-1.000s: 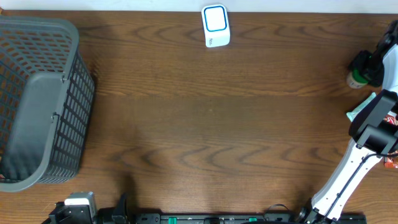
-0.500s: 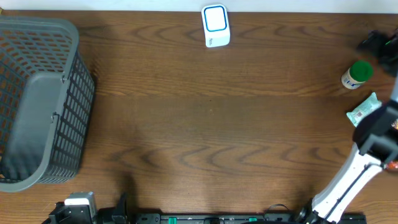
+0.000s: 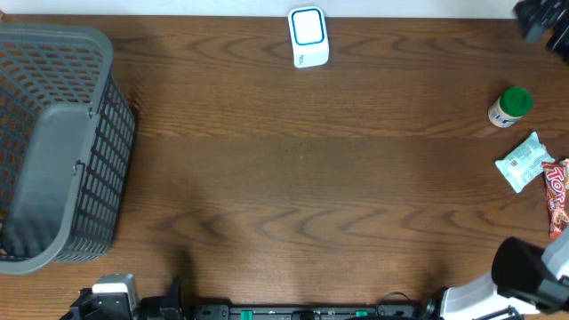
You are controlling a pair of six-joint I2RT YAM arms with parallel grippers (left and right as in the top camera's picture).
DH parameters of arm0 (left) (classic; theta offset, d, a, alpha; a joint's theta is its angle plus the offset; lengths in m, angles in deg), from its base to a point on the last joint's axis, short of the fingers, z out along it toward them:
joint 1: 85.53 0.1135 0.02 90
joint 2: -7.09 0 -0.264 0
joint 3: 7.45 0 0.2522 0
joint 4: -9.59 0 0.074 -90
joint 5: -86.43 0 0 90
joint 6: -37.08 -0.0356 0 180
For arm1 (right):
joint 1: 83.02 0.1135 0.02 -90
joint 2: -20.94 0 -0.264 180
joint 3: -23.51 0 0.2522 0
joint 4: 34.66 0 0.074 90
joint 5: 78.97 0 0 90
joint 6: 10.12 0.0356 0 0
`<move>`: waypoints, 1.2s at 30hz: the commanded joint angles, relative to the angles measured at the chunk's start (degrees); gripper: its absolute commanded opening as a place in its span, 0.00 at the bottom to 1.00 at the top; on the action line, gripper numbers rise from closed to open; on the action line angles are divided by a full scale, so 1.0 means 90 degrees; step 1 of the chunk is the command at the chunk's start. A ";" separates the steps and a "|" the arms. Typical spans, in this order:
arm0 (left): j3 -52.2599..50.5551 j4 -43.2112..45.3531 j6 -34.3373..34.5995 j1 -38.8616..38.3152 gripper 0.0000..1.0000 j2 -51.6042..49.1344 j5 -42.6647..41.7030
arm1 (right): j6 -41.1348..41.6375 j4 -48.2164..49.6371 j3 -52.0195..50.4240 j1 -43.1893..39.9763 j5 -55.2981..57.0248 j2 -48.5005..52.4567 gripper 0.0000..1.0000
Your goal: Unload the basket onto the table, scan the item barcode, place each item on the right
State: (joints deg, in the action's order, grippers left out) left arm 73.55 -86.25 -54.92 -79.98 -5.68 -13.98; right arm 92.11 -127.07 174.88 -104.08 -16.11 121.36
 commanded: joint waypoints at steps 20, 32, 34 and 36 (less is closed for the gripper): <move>0.0022 0.0007 -0.0102 0.0027 0.98 0.0022 -0.0061 | -0.1110 -0.1103 -0.0039 0.0007 -0.0015 -0.3631 0.99; 0.0022 0.0007 -0.0102 0.0027 0.98 0.0022 -0.0061 | -0.1251 -0.1802 -0.0058 0.0007 0.0928 -0.4765 0.99; 0.0024 0.0007 -0.0102 0.0027 0.98 0.0022 -0.0061 | -0.1253 -0.1685 -0.0095 0.0010 0.1156 -0.4937 0.99; 0.0024 0.0007 -0.0102 0.0027 0.98 0.0022 -0.0061 | -0.1253 -0.1413 -0.0219 0.0070 0.1285 -0.5144 0.99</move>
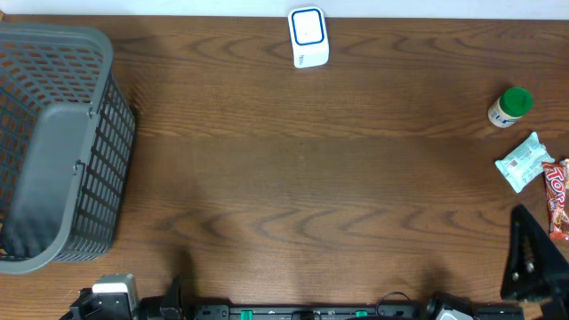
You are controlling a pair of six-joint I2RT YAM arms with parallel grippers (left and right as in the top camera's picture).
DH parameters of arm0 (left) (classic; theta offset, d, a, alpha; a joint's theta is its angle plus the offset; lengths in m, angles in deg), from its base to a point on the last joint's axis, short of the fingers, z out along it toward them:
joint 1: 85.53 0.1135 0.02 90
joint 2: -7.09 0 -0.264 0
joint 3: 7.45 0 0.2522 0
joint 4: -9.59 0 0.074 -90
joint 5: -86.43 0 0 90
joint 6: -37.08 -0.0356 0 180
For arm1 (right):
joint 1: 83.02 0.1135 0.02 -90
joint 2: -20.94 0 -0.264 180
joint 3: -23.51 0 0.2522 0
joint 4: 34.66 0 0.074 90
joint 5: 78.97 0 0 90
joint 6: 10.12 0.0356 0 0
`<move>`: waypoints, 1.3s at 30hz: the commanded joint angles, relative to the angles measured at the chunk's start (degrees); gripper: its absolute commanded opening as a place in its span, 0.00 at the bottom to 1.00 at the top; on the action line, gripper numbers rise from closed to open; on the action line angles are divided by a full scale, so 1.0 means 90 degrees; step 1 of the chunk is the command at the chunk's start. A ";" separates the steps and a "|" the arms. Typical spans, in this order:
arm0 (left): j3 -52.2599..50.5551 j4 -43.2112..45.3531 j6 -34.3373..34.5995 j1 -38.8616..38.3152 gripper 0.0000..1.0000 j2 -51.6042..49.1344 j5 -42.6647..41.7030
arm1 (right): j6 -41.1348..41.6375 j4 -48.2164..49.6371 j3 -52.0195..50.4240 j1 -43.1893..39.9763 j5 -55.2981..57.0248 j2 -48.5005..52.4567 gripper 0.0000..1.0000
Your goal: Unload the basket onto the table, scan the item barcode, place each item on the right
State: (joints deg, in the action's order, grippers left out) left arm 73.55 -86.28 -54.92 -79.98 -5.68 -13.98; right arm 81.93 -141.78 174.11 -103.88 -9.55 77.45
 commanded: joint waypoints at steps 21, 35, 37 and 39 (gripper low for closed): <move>0.0022 0.0010 -0.0102 0.0027 0.98 0.0022 -0.0061 | -0.0474 0.7113 -0.7968 0.1688 0.0391 -0.3014 0.99; 0.0022 0.0010 -0.0102 0.0027 0.98 0.0022 -0.0061 | -0.0476 0.8864 -1.1883 0.1749 0.0398 -0.5336 0.99; 0.0022 0.0010 -0.0102 0.0027 0.98 0.0022 -0.0061 | -0.0476 0.9136 -1.2245 0.1749 0.0398 -0.5486 0.99; 0.0022 0.0010 -0.0102 0.0027 0.98 0.0022 -0.0061 | -0.0476 0.9454 -1.2662 0.1783 0.0401 -0.5637 0.99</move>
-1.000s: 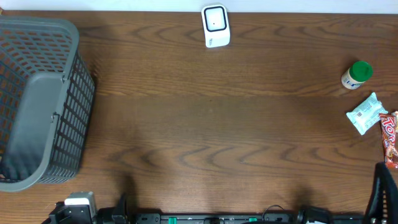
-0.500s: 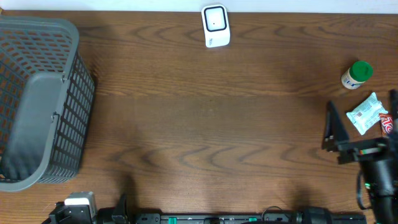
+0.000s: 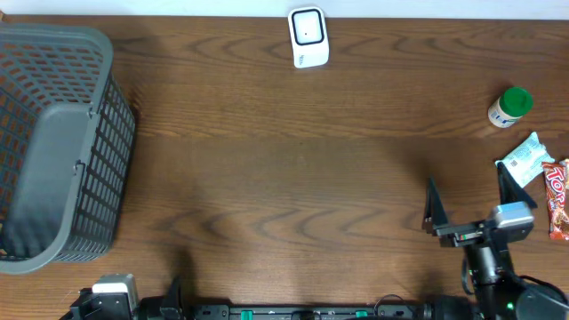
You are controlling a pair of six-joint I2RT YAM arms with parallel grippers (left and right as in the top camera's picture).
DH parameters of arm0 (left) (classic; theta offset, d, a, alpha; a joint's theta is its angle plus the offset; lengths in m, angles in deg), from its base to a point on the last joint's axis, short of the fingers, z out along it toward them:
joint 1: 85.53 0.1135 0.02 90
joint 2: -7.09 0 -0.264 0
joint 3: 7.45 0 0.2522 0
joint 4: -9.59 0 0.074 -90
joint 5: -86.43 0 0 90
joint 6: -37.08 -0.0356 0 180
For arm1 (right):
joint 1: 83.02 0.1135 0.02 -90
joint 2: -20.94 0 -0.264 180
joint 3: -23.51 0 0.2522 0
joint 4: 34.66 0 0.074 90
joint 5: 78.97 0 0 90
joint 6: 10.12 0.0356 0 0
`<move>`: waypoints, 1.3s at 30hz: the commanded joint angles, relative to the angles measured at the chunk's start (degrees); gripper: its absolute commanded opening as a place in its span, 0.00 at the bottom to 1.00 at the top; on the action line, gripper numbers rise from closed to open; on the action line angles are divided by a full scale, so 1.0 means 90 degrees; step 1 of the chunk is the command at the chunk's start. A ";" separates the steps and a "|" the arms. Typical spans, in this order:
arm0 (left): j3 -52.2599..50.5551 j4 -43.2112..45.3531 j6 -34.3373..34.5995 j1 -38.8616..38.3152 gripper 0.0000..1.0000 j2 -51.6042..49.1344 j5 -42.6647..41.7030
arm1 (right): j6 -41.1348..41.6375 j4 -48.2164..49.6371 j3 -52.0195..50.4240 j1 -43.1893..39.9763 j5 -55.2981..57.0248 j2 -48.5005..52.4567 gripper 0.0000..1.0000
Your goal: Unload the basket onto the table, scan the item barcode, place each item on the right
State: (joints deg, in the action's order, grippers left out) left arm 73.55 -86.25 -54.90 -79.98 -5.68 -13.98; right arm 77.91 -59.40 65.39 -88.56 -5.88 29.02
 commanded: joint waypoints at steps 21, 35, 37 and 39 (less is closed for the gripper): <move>0.0022 0.0007 -0.0104 0.0027 0.98 0.0022 -0.0061 | -0.0034 0.1234 -0.3089 0.0211 0.0058 -0.0865 0.99; 0.0022 0.0007 -0.0104 0.0027 0.98 0.0022 -0.0061 | -0.0029 0.0906 -0.3089 0.0209 0.0058 -0.0860 0.99; 0.0022 0.0007 -0.0104 0.0027 0.98 0.0022 -0.0061 | -0.0029 0.0906 -0.3089 0.0209 0.0058 -0.0860 0.99; 0.0022 0.0007 -0.0104 0.0027 0.98 0.0022 -0.0061 | -0.0029 0.0906 -0.3089 0.0209 0.0058 -0.0860 0.99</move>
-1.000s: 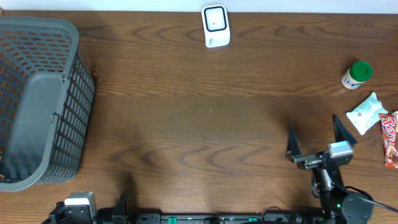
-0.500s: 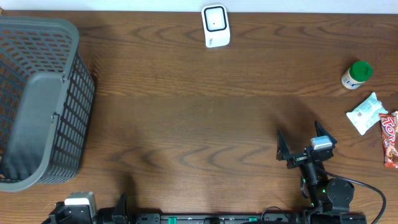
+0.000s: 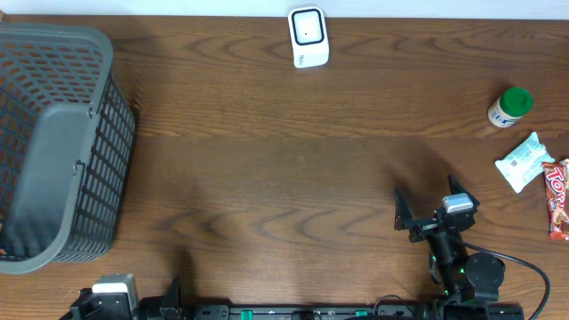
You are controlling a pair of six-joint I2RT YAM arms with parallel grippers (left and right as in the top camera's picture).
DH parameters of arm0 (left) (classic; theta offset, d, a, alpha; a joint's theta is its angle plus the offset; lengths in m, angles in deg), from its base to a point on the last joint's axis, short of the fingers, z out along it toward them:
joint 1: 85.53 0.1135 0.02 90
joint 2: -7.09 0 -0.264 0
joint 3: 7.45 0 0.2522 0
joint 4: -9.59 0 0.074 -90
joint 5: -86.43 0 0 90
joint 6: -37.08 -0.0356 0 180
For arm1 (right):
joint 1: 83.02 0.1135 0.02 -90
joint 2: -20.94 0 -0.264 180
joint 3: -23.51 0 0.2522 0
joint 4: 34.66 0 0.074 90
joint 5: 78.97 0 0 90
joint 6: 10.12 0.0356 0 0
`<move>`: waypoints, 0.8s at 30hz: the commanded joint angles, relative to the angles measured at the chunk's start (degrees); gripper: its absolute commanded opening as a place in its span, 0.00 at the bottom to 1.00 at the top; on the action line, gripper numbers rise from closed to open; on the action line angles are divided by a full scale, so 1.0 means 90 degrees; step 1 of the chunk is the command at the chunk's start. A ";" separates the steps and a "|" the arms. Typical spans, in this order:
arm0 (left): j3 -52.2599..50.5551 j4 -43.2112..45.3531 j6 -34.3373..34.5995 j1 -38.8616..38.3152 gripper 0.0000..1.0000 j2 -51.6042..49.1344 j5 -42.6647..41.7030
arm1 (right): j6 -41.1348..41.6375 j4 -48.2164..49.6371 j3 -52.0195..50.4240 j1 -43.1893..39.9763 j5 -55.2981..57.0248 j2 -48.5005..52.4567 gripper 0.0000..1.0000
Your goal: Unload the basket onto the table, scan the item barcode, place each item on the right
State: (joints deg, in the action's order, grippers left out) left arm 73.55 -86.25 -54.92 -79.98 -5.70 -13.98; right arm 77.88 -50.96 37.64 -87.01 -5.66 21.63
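A white barcode scanner (image 3: 308, 36) stands at the far edge of the table, its face white with a dark dot. At the right edge lie three items: a green-capped bottle (image 3: 510, 107), a pale blue packet (image 3: 520, 163) and a red candy bar (image 3: 557, 197). My right gripper (image 3: 431, 203) is open near the front right, left of the packet and apart from it, holding nothing. Only a bit of my left arm (image 3: 111, 289) shows at the bottom left edge, and its fingers cannot be read.
A large grey slatted basket (image 3: 53, 147) fills the left end of the brown wooden table (image 3: 284, 160). A black rail with cables (image 3: 302, 311) runs along the front edge.
My right gripper has moved to the left, farther from the packet and candy bar. It is still open and holds nothing. No item has moved.
First my right arm sat low in the bottom right corner and the scanner's face was ringed in blue. Then a dark part of the arm stood by the candy bar. Then the gripper was open just left of the packet and the blue ring was gone. Now the gripper is farther left.
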 commanded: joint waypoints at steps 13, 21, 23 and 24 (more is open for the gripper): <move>0.0022 0.0007 -0.0102 0.0027 0.98 0.0024 -0.0061 | -0.0027 -0.0078 -0.0005 0.0032 0.0661 -0.0034 0.99; 0.0022 0.0007 -0.0102 0.0027 0.98 0.0024 -0.0061 | 0.0665 -0.0151 -0.0002 0.0032 0.1226 0.0262 0.99; 0.0024 0.0007 -0.0102 0.0027 0.98 0.0024 -0.0061 | 0.0668 -0.0146 -0.0002 0.0032 0.1202 0.0449 0.99; 0.0024 0.0007 -0.0102 0.0027 0.98 0.0024 -0.0061 | 0.0670 -0.0146 -0.0002 0.0032 0.1202 0.0503 0.99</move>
State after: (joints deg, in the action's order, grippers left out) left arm 73.55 -86.25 -54.90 -79.98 -5.70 -13.98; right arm 82.45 -51.86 37.66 -87.01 3.43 24.23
